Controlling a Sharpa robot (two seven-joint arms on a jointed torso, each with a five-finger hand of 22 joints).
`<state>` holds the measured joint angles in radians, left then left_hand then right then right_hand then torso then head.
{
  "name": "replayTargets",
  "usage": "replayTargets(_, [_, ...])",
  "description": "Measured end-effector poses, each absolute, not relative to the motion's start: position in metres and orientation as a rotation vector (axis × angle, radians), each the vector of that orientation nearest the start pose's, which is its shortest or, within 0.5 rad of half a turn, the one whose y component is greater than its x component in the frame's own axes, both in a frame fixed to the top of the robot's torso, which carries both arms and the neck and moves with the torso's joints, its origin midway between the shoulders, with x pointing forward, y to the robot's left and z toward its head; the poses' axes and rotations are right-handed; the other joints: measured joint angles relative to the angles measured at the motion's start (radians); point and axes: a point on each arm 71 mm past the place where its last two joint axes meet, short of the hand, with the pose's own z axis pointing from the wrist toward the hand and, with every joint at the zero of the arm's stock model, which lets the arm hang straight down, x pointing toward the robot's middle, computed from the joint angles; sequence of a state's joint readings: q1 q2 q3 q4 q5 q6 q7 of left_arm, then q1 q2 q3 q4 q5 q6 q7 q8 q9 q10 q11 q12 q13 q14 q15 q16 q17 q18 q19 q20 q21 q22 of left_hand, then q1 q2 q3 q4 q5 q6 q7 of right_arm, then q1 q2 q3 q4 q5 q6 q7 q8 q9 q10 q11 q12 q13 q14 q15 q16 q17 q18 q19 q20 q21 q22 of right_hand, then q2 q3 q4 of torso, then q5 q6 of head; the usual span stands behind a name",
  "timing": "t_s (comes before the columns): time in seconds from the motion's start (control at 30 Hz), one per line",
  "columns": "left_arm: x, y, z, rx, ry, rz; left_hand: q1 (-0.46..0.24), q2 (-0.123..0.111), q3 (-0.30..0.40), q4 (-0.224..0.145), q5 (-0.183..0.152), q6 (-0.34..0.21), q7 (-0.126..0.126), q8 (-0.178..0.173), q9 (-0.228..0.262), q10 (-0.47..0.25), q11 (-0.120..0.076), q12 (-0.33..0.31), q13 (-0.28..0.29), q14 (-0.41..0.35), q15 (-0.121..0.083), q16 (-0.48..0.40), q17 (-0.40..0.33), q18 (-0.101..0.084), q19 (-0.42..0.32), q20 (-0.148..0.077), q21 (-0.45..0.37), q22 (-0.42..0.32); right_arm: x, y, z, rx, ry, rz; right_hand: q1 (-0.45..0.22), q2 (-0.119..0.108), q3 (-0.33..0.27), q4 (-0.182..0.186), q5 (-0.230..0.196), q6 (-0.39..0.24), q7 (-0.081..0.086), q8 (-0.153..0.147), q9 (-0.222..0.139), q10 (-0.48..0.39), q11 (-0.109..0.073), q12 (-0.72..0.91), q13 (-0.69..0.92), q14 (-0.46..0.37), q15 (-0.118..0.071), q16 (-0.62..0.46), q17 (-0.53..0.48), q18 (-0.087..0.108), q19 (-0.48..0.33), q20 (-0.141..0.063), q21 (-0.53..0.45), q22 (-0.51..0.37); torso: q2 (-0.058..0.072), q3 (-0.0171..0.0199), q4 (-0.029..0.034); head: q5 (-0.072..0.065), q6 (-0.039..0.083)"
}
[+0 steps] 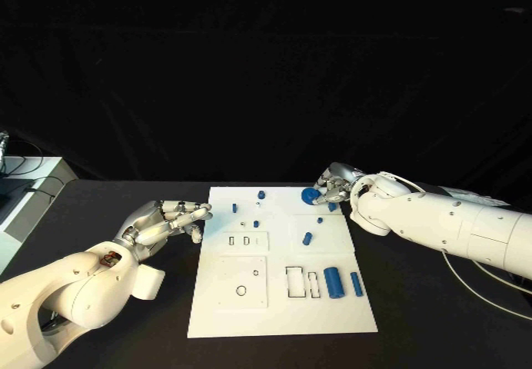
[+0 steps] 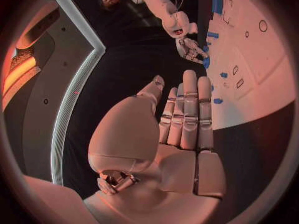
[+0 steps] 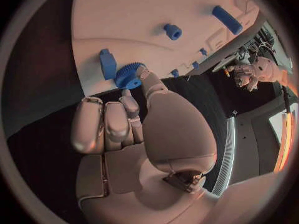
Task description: Assemble the parts on the task board
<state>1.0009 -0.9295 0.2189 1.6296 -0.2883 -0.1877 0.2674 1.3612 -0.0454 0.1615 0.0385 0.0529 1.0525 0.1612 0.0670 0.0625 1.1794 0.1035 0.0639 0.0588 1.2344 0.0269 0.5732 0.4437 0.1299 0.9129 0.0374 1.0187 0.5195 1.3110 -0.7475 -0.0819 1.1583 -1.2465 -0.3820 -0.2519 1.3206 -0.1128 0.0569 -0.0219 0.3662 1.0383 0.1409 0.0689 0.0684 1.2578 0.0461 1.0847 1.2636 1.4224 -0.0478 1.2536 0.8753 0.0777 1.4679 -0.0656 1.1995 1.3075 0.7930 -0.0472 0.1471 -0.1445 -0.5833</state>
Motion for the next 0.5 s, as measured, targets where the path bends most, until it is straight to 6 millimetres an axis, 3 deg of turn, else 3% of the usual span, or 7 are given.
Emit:
replayTargets(0.17, [0.4644,0.2163,-0.1694,-0.924,1.531,-1.608,0.001,0.001,0.0,0.0,0.0,0.0,0.0,0.0,0.0,0.0,0.0,0.0,0.0,0.0,0.0,0.0,0.0,0.0,0.0,0.0,0.001,0.0,0.5648,-0.2855,-0.1601,0.275,1.621,0.333,-0.007,0.003,-0.002,0.002,0.004,0.002,-0.002,0.0,0.001,0.002,0.0,0.001,0.004,0.0,0.0,0.005,0.007,-0.001,0.0,0.0,0.01,0.0,0.0,0.0,0.0,0.001,-0.002])
replayTargets(0.5, [0.4647,0.2165,-0.1696,-0.923,1.533,-1.607,0.004,0.004,0.0,0.0,0.0,0.0,0.0,0.0,0.0,0.0,0.0,0.0,0.0,0.0,0.0,0.0,-0.001,0.0,0.0,0.0,0.004,-0.001,0.5656,-0.2841,-0.162,0.293,1.645,0.344,-0.082,-0.017,-0.013,0.035,0.099,0.005,-0.005,0.0,0.001,0.009,-0.004,0.001,0.011,0.0,0.0,0.015,0.023,-0.001,0.0,0.0,0.022,0.0,0.0,0.0001,0.0003,0.001,-0.003])
